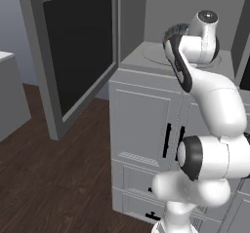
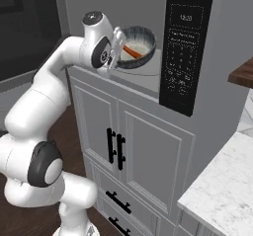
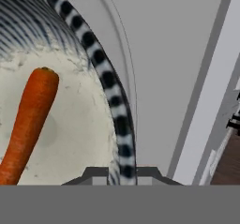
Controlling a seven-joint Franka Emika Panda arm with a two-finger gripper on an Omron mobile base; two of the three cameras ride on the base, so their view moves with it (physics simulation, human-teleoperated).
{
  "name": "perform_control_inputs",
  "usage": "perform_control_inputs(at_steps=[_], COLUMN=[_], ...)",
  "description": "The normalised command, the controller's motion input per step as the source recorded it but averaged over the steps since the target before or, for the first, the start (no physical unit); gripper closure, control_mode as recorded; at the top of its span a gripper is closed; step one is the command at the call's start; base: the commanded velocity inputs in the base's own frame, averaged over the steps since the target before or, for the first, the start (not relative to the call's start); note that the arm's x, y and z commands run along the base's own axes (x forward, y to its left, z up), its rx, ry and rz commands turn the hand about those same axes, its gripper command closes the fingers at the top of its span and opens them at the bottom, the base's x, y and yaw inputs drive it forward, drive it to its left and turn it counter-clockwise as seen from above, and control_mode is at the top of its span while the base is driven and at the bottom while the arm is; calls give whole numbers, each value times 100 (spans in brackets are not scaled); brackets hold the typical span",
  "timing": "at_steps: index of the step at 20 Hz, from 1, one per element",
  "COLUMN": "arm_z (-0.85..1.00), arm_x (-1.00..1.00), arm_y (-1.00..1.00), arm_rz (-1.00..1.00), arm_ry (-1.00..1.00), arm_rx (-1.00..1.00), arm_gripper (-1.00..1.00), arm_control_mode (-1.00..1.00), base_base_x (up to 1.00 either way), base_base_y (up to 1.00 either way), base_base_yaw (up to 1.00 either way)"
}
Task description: Pick the carrot from the sink and place it in the bowl. Then pick the bowl and place it in the microwave. Then close the microwave door and press the start button.
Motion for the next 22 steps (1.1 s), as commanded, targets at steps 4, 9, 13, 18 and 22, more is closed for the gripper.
perform_control_inputs(at_steps=[4, 9, 13, 18, 22], arm_z=[-21, -27, -14, 0, 0], arm_x=[41, 39, 17, -6, -66], arm_y=[-7, -7, 0, 7, 22], arm_rz=[0, 0, 0, 0, 2], arm_ry=[0, 0, -6, -28, -35], arm_rx=[0, 0, 0, 0, -1], arm_gripper=[100, 100, -100, -100, -100], arm_control_mode=[-100, -100, -100, -100, -100], base_base_x=[0, 0, 0, 0, 0], base_base_y=[0, 0, 0, 0, 0], base_base_yaw=[0, 0, 0, 0, 0])
